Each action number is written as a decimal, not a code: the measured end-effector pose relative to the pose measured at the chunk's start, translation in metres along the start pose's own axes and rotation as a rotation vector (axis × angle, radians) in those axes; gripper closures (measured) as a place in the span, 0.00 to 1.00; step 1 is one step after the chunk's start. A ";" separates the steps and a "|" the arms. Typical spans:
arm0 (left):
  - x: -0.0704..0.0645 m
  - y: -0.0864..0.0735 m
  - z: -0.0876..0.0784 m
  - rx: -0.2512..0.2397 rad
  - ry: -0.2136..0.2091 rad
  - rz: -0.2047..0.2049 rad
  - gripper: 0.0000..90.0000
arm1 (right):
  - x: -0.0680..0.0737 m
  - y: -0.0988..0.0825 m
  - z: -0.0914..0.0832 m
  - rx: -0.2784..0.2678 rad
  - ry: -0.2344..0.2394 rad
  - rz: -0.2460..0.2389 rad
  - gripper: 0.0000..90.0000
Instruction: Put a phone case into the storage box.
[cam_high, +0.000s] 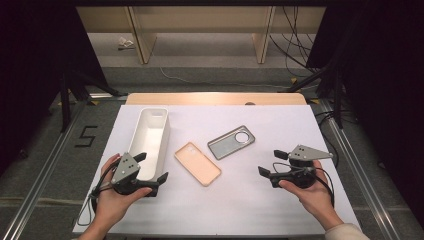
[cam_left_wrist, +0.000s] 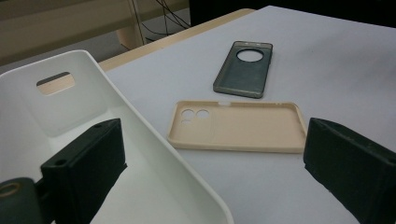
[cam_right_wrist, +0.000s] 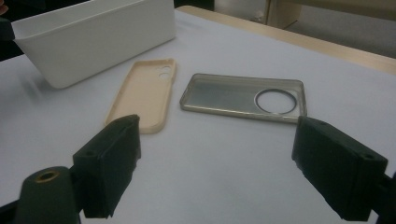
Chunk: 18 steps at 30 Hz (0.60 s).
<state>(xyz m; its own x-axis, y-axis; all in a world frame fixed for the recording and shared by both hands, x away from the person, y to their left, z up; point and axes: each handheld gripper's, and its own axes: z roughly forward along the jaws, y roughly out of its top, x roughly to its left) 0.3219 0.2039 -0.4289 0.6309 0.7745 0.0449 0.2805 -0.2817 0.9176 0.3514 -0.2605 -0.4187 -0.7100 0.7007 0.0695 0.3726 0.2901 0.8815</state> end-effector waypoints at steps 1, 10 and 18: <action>0.000 0.000 0.000 0.001 0.000 0.000 0.06 | 0.000 0.000 0.000 -0.003 0.000 0.000 0.18; 0.000 0.000 0.001 -0.002 -0.002 0.003 0.06 | 0.000 0.004 0.002 -0.011 -0.014 -0.005 0.25; -0.001 0.001 0.002 -0.002 -0.004 0.006 0.06 | -0.002 0.019 0.023 0.058 0.000 -0.061 0.88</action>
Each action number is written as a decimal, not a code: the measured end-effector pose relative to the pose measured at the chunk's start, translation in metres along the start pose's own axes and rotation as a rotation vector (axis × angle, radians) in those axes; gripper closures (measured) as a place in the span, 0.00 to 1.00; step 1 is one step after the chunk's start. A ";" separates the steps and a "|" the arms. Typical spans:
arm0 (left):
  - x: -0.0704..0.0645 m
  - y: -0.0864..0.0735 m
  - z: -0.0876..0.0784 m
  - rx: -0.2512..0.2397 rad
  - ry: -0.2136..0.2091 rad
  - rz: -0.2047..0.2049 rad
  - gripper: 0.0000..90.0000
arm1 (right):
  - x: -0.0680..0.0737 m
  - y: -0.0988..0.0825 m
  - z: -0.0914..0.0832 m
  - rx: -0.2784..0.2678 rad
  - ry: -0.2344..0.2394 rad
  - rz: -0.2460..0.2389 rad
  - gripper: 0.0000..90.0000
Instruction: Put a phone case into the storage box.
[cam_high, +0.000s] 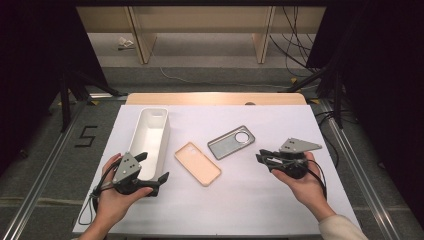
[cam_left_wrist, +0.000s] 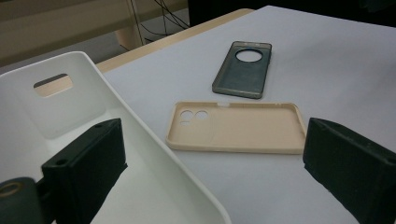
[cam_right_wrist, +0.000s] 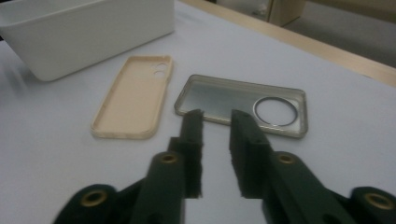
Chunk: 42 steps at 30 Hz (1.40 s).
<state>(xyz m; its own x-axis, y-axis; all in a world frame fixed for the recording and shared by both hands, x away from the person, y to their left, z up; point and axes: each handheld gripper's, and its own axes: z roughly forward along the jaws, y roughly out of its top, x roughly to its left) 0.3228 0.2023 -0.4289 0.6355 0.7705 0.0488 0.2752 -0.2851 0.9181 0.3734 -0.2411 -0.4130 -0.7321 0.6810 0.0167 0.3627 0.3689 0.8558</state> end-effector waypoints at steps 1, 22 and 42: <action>0.000 0.000 0.000 -0.001 -0.001 -0.001 0.06 | 0.001 0.004 0.008 0.022 0.001 -0.008 0.91; 0.002 -0.001 0.000 -0.006 -0.006 -0.009 0.06 | 0.010 0.036 0.141 0.315 0.028 -0.056 1.00; 0.002 -0.001 0.000 -0.005 -0.009 -0.011 0.06 | 0.006 0.031 0.170 0.412 0.007 -0.031 1.00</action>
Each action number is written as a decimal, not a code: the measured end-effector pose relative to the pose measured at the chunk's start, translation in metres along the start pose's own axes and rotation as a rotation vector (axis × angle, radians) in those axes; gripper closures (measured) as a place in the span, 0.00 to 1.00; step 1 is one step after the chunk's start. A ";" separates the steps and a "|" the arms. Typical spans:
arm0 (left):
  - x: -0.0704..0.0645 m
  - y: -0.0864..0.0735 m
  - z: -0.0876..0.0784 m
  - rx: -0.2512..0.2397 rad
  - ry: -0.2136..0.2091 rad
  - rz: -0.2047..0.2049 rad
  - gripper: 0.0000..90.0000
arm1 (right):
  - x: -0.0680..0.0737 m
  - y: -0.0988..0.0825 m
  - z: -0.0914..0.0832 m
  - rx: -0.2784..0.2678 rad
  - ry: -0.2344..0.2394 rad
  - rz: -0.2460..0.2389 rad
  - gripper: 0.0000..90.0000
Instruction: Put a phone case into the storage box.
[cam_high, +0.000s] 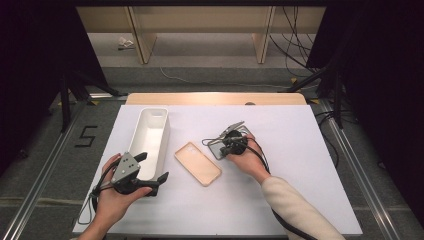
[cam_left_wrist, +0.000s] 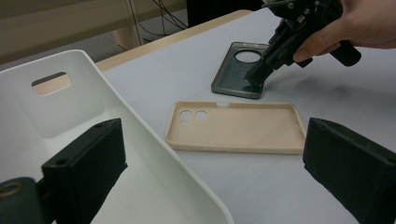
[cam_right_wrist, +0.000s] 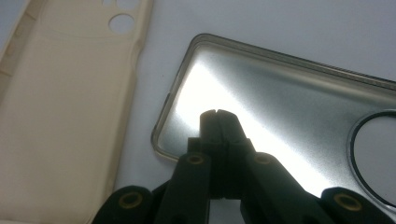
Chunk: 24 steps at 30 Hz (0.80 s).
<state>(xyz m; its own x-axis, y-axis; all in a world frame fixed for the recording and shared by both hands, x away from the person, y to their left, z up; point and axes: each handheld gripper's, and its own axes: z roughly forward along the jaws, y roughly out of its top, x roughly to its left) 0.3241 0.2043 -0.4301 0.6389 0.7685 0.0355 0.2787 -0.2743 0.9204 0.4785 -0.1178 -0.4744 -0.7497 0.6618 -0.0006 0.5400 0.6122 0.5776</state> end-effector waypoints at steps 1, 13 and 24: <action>0.000 0.000 0.000 -0.001 0.000 0.000 0.06 | 0.000 0.000 0.000 0.004 0.001 -0.001 1.00; 0.000 0.000 -0.001 -0.002 0.001 -0.003 0.06 | -0.002 -0.003 -0.009 0.078 -0.025 -0.036 1.00; 0.000 0.000 0.000 0.001 0.001 -0.001 0.06 | -0.023 -0.021 -0.032 0.142 -0.080 -0.024 1.00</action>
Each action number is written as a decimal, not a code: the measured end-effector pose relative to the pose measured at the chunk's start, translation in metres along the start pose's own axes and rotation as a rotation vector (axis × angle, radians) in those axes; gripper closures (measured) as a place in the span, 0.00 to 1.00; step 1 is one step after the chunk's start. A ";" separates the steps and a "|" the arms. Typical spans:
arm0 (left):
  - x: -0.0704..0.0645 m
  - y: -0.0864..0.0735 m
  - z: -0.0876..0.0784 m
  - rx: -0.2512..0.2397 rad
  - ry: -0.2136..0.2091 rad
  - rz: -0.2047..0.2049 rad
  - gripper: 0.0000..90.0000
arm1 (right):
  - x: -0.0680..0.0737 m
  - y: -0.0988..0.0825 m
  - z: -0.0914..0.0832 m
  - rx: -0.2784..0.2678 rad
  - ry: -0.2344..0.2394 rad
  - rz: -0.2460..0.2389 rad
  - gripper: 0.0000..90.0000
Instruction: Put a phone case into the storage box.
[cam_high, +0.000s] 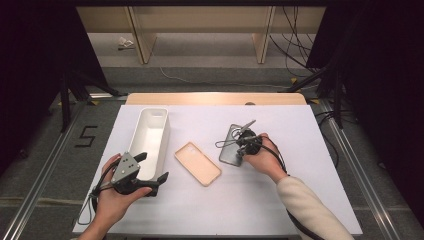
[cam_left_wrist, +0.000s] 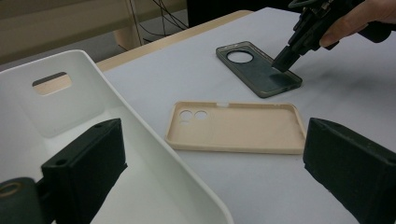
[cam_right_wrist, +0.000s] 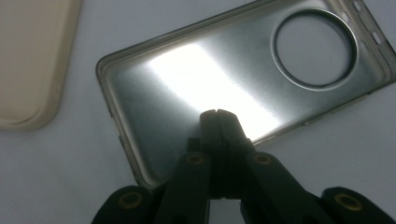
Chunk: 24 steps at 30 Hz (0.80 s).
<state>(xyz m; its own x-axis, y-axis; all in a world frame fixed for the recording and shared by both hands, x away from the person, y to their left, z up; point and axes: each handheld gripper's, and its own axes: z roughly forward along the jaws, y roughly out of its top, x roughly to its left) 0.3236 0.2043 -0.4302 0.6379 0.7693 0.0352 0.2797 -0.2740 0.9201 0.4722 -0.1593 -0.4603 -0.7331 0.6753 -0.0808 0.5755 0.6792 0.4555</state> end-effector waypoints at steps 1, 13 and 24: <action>0.000 0.000 0.000 0.000 0.000 0.000 0.06 | -0.003 -0.002 -0.002 0.004 0.000 0.007 1.00; 0.000 0.000 0.000 0.000 0.001 0.001 0.06 | -0.011 -0.008 -0.006 0.016 -0.009 0.023 1.00; 0.000 0.000 0.000 -0.001 0.000 0.000 0.06 | -0.006 -0.006 -0.009 0.010 0.006 0.008 0.96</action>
<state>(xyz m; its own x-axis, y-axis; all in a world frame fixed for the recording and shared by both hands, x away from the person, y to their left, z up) 0.3235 0.2045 -0.4302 0.6379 0.7693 0.0355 0.2791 -0.2739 0.9204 0.4700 -0.1698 -0.4542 -0.7305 0.6791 -0.0720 0.5848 0.6766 0.4474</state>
